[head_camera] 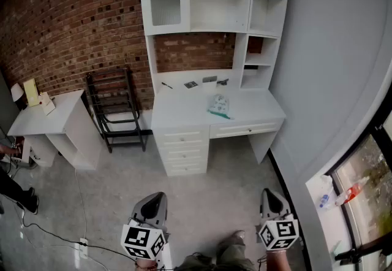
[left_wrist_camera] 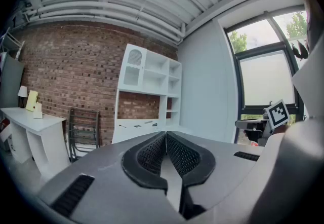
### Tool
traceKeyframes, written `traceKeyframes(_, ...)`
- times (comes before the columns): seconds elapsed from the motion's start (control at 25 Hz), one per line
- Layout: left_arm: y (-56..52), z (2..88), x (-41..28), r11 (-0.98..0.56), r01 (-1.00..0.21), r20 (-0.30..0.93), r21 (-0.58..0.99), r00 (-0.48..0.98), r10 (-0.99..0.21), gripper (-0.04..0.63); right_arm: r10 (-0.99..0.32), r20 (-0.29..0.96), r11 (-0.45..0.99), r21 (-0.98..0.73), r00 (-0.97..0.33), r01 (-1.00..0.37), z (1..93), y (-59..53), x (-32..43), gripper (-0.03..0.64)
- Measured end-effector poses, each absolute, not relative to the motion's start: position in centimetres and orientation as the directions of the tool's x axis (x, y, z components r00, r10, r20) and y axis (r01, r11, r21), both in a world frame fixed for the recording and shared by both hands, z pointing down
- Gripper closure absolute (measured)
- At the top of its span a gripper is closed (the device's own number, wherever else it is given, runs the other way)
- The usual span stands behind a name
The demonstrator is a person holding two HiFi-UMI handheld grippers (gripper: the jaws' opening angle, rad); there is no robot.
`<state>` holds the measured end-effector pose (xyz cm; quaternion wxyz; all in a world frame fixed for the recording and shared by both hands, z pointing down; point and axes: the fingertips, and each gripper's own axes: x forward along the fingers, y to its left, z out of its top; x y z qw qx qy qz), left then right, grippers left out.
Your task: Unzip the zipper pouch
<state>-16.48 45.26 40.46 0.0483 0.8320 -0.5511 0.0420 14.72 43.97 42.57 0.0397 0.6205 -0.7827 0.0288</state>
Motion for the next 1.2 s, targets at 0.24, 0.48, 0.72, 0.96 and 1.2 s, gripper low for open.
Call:
traceKeyframes(0.24, 45.7, 40.1, -16.9, -0.413, -0.91, 0.105, 0.023, 0.413, -0.905, 0.592, -0.969, 0.105, 0.225, 0.013, -0.223, -0.974, 42.8, 44.3, 13.9, 0.614)
traceKeyframes(0.48, 45.9, 40.7, -18.0, -0.402, -0.915, 0.11, 0.041, 0.404, -0.908, 0.592, -0.973, 0.088, 0.215, -0.016, -0.215, -0.977, 42.6, 44.1, 13.5, 0.615)
traceKeyframes(0.72, 45.8, 41.1, -18.5, -0.393, -0.918, 0.105, 0.055, 0.397, -0.912, 0.592, -0.974, 0.088, 0.202, -0.06, -0.207, -0.978, 43.1, 44.0, 13.5, 0.614)
traceKeyframes(0.96, 45.7, 40.7, -17.6, -0.438, -0.898, 0.075, 0.033, 0.44, -0.895, 0.521, -0.971, 0.076, 0.224, -0.04, -0.226, -0.974, 43.1, 43.7, 12.9, 0.521)
traceKeyframes(1.2, 45.9, 40.0, -17.0, -0.47, -0.882, 0.058, -0.018, 0.468, -0.882, 0.318, -0.963, 0.055, 0.262, -0.009, -0.262, -0.965, 42.6, 43.7, 12.1, 0.352)
